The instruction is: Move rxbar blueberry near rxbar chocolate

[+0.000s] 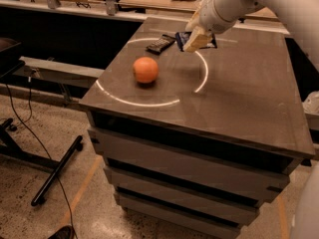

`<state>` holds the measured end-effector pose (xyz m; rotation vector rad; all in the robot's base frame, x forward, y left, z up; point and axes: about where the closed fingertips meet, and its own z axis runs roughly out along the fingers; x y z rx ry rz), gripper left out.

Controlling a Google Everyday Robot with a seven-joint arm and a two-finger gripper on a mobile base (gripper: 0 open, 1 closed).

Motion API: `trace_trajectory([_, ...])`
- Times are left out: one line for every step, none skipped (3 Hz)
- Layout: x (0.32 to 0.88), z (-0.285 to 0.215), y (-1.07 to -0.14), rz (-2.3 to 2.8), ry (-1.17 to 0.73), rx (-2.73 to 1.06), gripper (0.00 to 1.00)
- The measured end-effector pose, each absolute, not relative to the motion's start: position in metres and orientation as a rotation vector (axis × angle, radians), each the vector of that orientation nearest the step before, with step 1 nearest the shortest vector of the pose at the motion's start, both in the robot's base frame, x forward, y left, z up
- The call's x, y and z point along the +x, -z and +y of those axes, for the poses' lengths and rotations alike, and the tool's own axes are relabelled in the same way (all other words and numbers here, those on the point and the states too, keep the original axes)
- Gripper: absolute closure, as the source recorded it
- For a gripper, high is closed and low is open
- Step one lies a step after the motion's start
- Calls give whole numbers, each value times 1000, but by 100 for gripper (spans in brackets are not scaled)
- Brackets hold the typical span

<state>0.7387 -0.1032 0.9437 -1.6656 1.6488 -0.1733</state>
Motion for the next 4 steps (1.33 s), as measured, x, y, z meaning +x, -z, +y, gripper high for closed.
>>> trace_trajectory([795,-89,-940,1544,277,-1617,99])
trace_trajectory([833,-92,-935,1533,266,-1552,79])
trace_trajectory([852,-102,-933,1555,200,-1429,64])
trace_trajectory([858,-104,-936,1625,122,-1294,41])
